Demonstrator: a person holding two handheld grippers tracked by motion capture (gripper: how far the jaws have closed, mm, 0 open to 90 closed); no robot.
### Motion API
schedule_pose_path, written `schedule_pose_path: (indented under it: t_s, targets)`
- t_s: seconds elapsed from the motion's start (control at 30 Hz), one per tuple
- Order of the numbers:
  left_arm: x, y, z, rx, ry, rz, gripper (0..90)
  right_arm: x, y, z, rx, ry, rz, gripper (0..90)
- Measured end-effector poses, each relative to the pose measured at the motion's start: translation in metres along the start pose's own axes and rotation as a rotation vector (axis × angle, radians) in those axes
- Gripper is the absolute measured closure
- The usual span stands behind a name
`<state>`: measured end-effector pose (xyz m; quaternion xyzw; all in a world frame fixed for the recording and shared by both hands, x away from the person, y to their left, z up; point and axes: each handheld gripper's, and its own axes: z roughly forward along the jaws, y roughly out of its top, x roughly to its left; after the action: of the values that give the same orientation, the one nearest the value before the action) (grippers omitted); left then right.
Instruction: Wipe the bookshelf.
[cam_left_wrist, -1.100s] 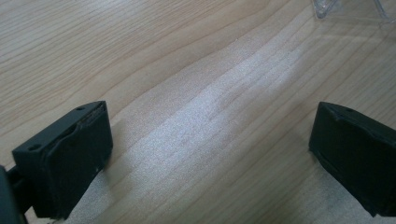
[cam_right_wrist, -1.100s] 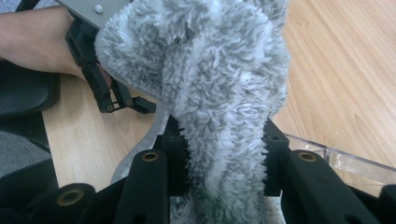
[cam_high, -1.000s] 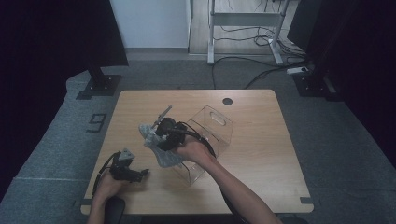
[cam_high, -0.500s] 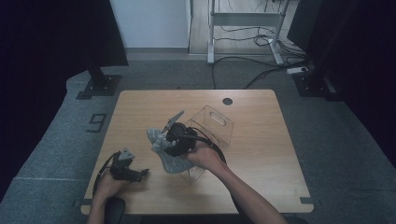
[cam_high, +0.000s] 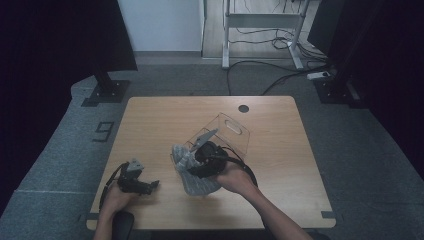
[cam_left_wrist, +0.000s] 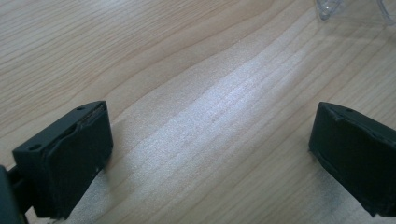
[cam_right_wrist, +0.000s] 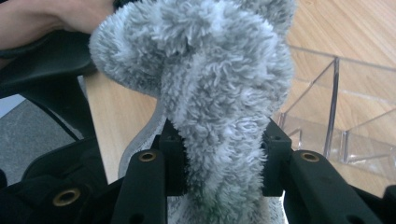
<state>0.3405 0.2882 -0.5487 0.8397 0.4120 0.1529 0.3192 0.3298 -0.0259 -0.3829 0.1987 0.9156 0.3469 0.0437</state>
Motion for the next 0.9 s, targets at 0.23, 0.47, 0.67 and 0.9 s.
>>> schedule_pose_path:
  t_s: [0.23,0.47,0.67,0.9]
  targets:
    - [0.001,0.0,0.0,0.0,0.006,-0.006,0.0,0.006,-0.019,-0.007,-0.02,0.008,0.001,61.2]
    - [0.001,0.001,0.0,0.003,0.007,-0.008,0.0,0.011,-0.041,-0.01,-0.013,-0.002,-0.002,61.0]
    - [0.001,0.001,0.0,0.003,0.008,-0.009,0.0,0.013,-0.062,0.001,0.006,-0.025,0.0,61.1]
    - [0.001,0.001,0.001,0.003,0.01,-0.01,0.0,0.012,-0.079,0.021,0.005,-0.022,0.019,61.2]
